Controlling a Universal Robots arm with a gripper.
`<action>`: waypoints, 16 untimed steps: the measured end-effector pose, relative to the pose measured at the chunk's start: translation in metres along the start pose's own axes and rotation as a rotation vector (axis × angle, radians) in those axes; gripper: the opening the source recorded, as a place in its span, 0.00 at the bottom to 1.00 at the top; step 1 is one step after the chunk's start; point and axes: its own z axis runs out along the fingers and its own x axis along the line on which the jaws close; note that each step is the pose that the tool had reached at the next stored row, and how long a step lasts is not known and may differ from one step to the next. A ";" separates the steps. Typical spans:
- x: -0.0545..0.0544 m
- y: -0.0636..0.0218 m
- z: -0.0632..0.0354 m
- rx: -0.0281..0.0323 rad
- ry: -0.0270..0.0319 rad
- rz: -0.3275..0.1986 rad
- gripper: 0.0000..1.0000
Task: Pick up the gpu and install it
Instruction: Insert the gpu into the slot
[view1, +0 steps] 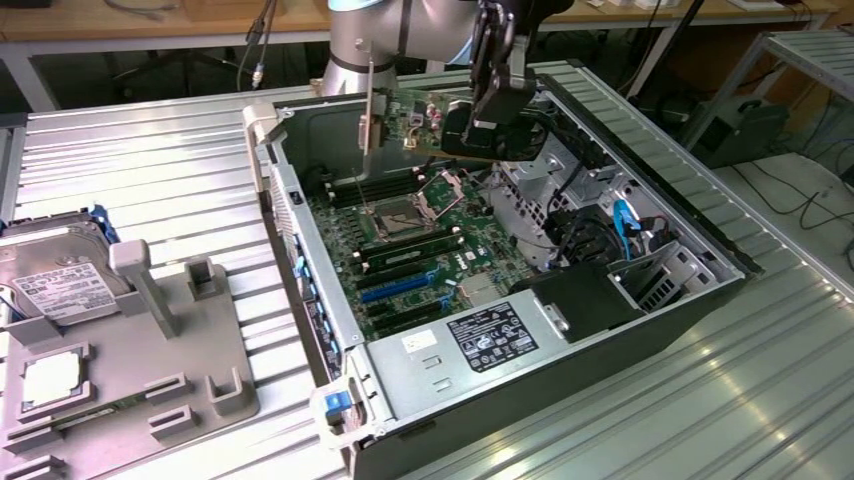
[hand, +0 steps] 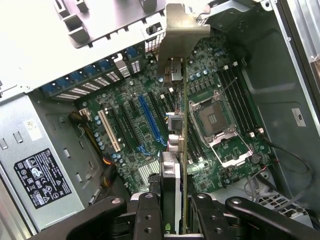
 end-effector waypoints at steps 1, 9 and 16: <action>0.000 0.0000 0.0000 0.0000 0.0000 -0.001 0.28; 0.000 -0.0001 0.0000 -0.0003 0.0000 -0.007 0.28; 0.000 -0.0001 0.0000 -0.0004 0.0000 -0.008 0.28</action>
